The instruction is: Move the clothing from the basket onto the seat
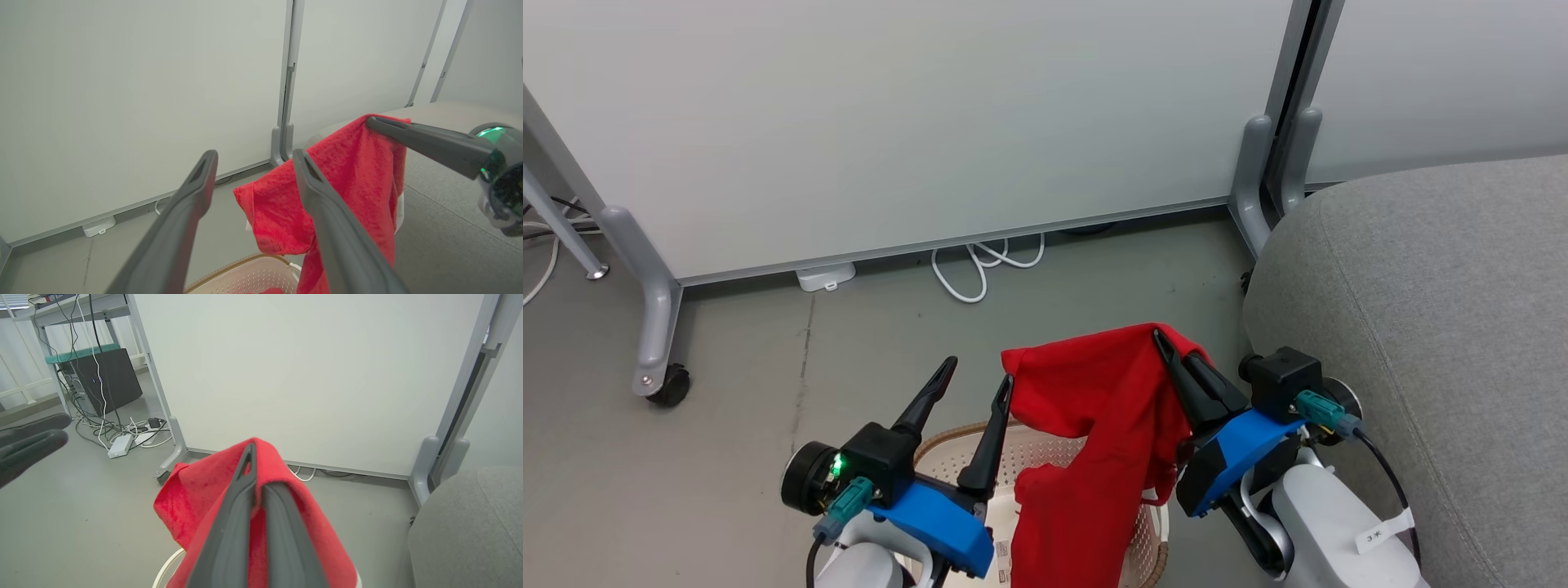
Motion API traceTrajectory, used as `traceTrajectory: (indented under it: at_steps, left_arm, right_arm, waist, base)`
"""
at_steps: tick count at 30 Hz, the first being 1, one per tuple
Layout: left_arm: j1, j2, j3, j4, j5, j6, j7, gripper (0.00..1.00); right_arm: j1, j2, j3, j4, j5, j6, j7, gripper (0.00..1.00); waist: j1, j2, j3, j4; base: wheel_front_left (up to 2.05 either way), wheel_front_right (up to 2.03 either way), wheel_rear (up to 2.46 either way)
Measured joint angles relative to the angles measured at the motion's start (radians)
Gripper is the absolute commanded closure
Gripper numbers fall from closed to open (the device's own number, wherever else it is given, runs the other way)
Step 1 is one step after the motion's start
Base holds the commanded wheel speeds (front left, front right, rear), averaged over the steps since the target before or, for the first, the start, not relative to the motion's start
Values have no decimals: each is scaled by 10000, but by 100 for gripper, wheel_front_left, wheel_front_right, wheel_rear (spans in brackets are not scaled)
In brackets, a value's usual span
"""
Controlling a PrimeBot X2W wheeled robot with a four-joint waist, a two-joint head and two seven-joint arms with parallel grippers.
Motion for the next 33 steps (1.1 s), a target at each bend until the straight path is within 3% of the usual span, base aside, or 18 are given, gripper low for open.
traceTrajectory:
  at_steps: [7, 18, 33]
  left_arm:
    - [490, -316, 690, 12, 863, -535, 0, 0]
    - [691, -823, 1315, 180, 1469, -991, 0, 0]
    - [785, -1045, 1653, 46, 1781, -1156, 0, 0]
  right_arm:
    - [49, 0, -92, -92, -84, 2, 4, 100]
    - [85, 0, -115, -199, -96, 2, 38, 100]
    - [105, 0, -153, -414, -165, 2, 61, 100]
  waist:
    - [0, 0, -1, 4]
    - [-1, 0, 19, -251]
    - [-1, 0, 199, -2028]
  base:
    - [0, 0, 0]
    - [0, 0, 0]
    - [0, 0, 0]
